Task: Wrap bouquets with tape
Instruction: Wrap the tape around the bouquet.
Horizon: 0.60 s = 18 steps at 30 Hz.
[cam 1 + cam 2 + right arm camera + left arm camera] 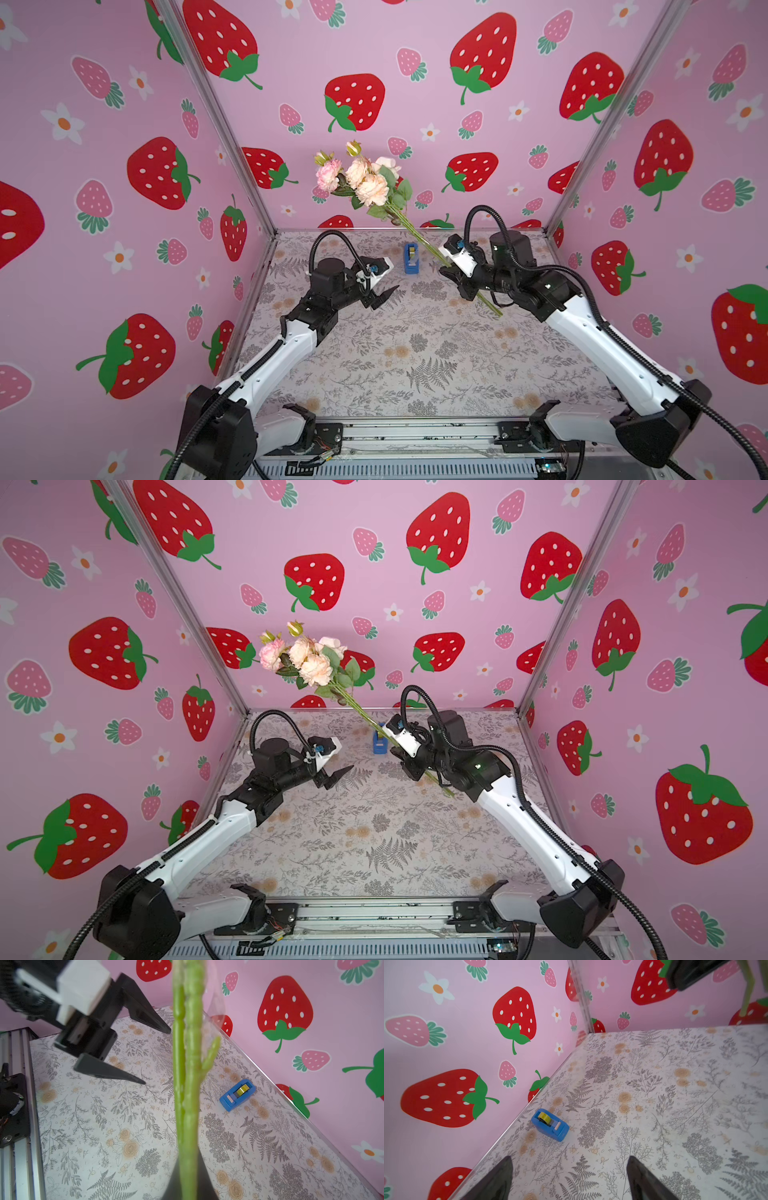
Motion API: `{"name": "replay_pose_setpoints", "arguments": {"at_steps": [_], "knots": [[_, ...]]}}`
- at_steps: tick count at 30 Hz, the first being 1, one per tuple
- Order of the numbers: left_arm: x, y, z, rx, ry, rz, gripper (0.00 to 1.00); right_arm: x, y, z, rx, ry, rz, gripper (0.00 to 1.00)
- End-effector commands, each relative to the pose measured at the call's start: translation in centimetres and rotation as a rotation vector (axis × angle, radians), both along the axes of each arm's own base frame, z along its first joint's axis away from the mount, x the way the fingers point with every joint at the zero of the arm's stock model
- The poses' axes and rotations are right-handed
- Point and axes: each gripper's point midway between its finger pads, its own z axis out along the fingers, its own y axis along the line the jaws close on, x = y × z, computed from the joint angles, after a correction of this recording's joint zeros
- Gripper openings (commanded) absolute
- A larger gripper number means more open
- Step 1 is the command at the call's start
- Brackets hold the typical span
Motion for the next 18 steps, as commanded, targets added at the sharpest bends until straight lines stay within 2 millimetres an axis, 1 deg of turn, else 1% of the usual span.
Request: {"name": "replay_pose_setpoints", "arguments": {"at_steps": [1, 4, 6, 10, 18], "knots": [[-0.9, -1.5, 3.5, -0.135, -0.059, -0.159, 0.79, -1.0, 0.5, 1.7, 0.039, -0.059, 0.073, 0.00], [-1.0, -2.3, 4.0, -0.168, -0.038, -0.223, 0.74, -1.2, 0.5, 2.2, 0.047, -0.062, 0.083, 0.00], [-0.9, -2.6, 4.0, -0.177, -0.021, -0.247, 0.74, -1.4, 0.6, 2.4, 0.054, -0.063, 0.093, 0.00], [-1.2, -3.3, 4.7, -0.213, 0.015, -0.314, 0.73, -1.5, 0.6, 2.3, 0.050, -0.064, 0.098, 0.00], [-0.7, -3.9, 5.6, -0.261, 0.031, -0.354, 0.73, -1.6, 0.9, 2.5, 0.061, -0.061, 0.112, 0.00]]}}
